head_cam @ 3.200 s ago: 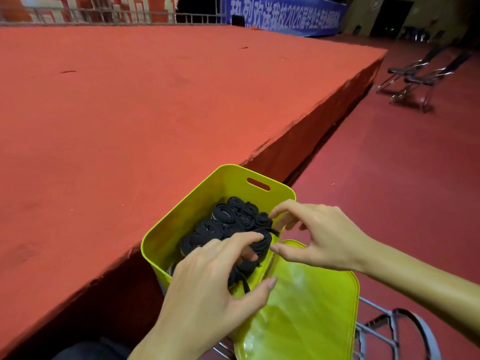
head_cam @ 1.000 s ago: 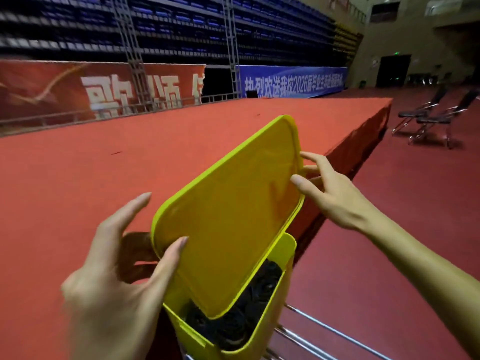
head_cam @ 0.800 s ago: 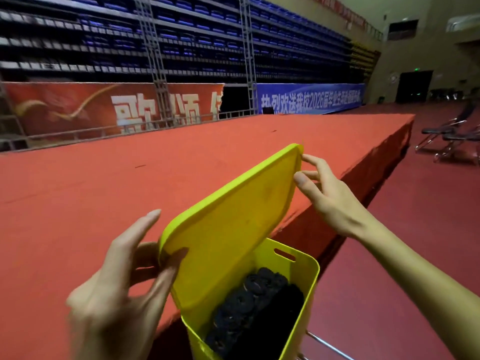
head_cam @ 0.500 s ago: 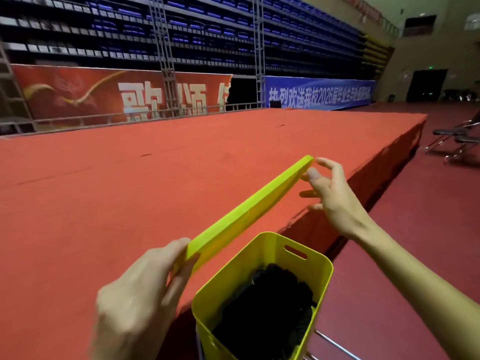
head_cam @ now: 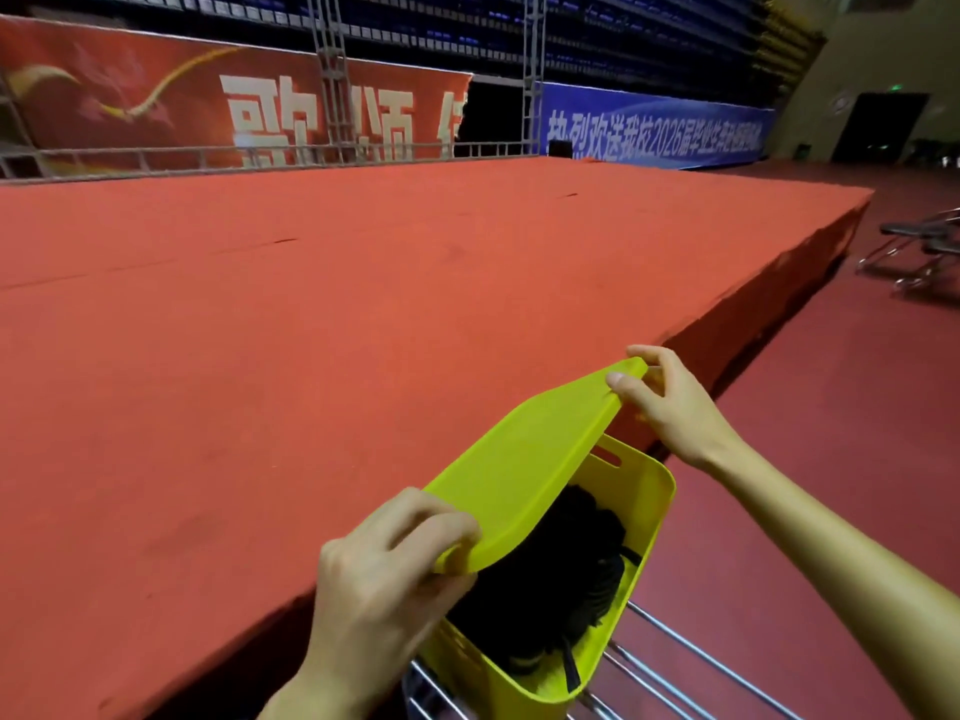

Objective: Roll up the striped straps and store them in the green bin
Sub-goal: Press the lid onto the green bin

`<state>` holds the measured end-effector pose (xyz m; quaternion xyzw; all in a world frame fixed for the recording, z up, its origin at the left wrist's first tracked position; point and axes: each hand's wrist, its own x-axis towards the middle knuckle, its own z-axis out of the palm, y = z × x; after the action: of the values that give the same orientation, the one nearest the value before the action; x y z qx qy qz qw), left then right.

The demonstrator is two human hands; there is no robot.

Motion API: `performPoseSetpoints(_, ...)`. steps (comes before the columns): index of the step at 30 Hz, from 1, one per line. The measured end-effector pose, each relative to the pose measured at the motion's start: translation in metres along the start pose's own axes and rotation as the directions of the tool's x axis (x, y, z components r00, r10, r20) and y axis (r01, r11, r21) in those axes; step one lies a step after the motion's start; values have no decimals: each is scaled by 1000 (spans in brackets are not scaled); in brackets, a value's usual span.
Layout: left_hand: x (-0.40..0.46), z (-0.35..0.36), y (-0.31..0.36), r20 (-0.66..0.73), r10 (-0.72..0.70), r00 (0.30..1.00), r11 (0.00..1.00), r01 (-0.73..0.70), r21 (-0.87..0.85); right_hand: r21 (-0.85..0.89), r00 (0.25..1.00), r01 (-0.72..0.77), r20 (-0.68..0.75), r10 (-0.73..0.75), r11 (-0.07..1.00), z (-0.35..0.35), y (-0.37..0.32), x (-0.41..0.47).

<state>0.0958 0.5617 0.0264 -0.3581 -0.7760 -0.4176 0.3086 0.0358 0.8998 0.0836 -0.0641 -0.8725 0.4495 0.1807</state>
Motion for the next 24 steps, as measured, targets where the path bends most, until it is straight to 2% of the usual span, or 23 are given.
performPoseSetpoints(1,-1,0,-1,21,6,1000,1000,-5,-27,-4,999,-23,28,23,1000,2,6,2)
performPoseSetpoints(6,-6,8,-1,-3,-149,989,949,142,-282,-1,996,-86,26,86,996,7,20,4)
performPoseSetpoints(9,-5,13,0,9,-182,983,926,174,-335,15,988,-154,12,154,988,11,24,8)
performPoseSetpoints(13,-12,24,-1,42,-154,987,920,159,-358,59,966,-258,-11,259,964,15,38,16)
performPoseSetpoints(16,-22,27,-3,95,-78,992,955,101,-280,16,951,-306,-30,307,952,15,49,18)
performPoseSetpoints(19,-33,31,-3,175,-27,984,980,60,-190,-94,953,-299,21,302,950,13,58,18)
performPoseSetpoints(24,-49,49,1,212,190,959,982,-188,-28,-435,975,-126,113,193,891,11,61,7)
